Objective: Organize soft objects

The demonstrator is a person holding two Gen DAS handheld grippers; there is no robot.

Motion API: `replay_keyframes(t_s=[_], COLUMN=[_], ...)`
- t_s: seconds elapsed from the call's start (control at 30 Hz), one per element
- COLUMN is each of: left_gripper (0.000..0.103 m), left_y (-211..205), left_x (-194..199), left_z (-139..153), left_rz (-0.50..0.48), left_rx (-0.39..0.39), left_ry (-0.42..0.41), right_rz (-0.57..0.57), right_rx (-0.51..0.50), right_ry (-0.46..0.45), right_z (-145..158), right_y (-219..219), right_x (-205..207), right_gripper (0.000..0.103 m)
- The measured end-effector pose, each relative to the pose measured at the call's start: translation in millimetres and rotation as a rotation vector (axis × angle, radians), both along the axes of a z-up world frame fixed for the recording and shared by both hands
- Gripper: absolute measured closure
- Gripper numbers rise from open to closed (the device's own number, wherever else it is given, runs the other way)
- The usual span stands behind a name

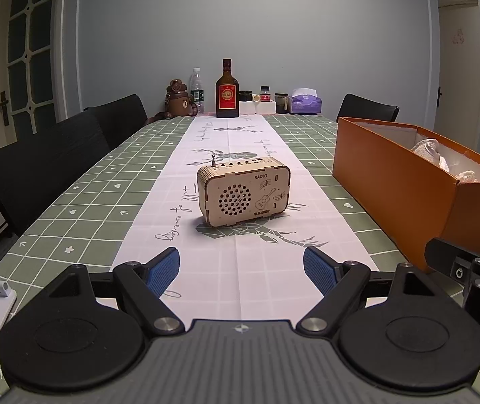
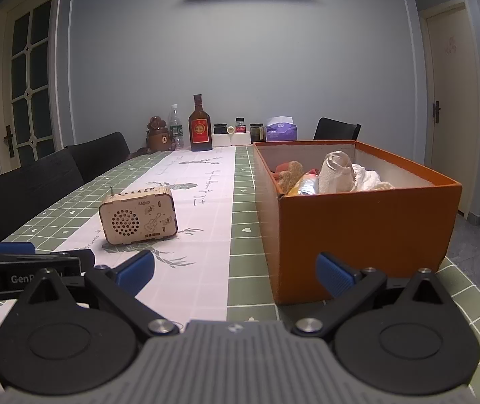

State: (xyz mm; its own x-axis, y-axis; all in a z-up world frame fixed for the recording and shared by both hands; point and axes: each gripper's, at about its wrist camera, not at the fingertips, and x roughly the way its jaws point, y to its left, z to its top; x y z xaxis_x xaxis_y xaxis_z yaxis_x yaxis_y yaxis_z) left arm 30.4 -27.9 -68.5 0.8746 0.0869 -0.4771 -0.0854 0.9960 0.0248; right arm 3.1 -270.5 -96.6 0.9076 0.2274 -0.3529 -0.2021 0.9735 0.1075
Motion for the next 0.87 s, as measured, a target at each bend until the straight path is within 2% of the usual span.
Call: replay_keyframes(t_s=[0.87], left_gripper=[0.005], left_y=[2.6], left_x=[-0.8], left_z=[0.5], left_rz=[0.01], left_rx=[0.007], left_ry=[-0.011], right_rz=[0.007], right_rx=[0.013], right_ry=[0.022], right_z=[-3.5], right_y=[1.9], right_x=[1.9], right_gripper=[0.003])
